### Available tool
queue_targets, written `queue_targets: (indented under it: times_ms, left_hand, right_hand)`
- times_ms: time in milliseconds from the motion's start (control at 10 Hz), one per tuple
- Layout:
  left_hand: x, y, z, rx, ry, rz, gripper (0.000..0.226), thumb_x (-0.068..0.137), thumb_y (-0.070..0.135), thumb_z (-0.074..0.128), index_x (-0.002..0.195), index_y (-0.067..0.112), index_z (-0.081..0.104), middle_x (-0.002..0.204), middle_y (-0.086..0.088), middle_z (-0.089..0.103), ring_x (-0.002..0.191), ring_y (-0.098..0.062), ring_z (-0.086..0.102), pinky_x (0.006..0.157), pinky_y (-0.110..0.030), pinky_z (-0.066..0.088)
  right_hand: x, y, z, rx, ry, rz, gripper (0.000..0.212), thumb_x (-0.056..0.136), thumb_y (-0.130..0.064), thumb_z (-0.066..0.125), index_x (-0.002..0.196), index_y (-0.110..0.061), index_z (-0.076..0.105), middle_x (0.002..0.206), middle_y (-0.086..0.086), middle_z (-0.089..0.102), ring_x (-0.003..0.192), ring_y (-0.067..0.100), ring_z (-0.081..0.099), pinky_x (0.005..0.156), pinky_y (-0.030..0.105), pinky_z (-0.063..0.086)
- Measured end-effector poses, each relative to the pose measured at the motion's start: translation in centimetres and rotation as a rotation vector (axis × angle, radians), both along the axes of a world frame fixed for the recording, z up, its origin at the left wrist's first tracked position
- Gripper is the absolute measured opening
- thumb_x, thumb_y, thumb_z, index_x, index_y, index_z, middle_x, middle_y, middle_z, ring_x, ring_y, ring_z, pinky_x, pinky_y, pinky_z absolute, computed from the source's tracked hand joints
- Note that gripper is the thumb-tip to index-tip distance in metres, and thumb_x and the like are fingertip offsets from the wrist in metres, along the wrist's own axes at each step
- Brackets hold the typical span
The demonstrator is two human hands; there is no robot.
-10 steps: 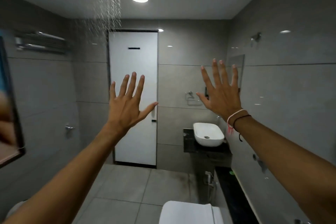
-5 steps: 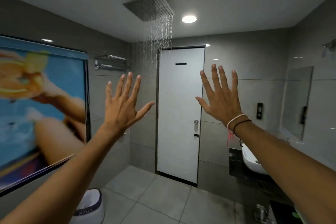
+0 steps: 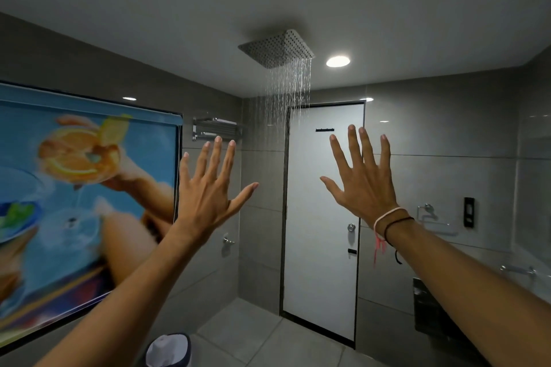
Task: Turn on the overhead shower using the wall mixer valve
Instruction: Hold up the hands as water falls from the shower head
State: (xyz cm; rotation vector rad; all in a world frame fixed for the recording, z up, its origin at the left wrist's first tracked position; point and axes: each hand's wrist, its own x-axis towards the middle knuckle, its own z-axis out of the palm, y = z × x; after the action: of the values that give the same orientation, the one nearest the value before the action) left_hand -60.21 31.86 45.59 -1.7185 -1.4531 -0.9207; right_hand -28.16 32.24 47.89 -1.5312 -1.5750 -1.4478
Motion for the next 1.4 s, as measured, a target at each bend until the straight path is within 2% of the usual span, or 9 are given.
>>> queue_targets:
  times_ms: [100,700,1400]
  left_hand:
    - [-0.2,-0.1,0.1,0.002,0.0,0.004,0.099,0.082,0.085,0.008,0.159,0.026,-0.01,0.17,-0.009,-0.007,0.157,-0.027,-0.001,0.124,-0.063,0.007]
    - [0.2,0.4,-0.6,-0.014,-0.013,-0.013,0.1,0.081,0.086,0.006,0.159,0.026,-0.01,0.17,-0.009,-0.008,0.157,-0.027,-0.002,0.124,-0.063,0.006]
    - [0.3,1.3,-0.8,-0.034,-0.004,-0.01,0.101,0.079,0.086,0.004,0.159,0.027,-0.01,0.17,-0.01,-0.008,0.157,-0.027,-0.002,0.125,-0.061,0.003]
  right_hand:
    - [-0.4,0.0,0.3,-0.006,0.014,0.005,0.093,0.093,-0.073,0.029,0.168,-0.018,0.021,0.173,0.024,0.015,0.159,0.044,0.014,0.123,0.072,0.014]
    - [-0.5,0.0,-0.1,0.017,0.034,0.021,0.094,0.091,-0.073,0.035,0.166,-0.018,0.028,0.171,0.024,0.021,0.158,0.046,0.019,0.122,0.073,0.019]
    - [0.0,0.7,-1.0,-0.019,0.048,-0.004,0.094,0.092,-0.074,0.031,0.167,-0.018,0.023,0.172,0.024,0.017,0.158,0.046,0.017,0.123,0.072,0.016]
